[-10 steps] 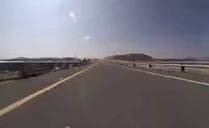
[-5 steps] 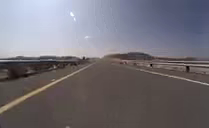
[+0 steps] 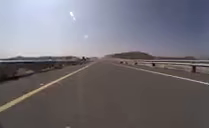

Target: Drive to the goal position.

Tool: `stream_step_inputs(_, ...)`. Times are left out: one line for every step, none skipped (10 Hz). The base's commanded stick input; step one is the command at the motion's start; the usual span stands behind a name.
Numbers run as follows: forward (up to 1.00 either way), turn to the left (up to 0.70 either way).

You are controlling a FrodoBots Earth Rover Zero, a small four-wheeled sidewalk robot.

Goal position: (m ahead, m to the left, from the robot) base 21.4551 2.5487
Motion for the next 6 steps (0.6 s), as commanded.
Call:
stream_step_inputs(1.0, 0.0)
stream_step_inputs(1.0, 0.0)
stream_step_inputs(1.0, 0.0)
stream_step_inputs(1.0, 0.0)
stream_step_inputs(1.0, 0.0)
stream_step_inputs(1.0, 0.0)
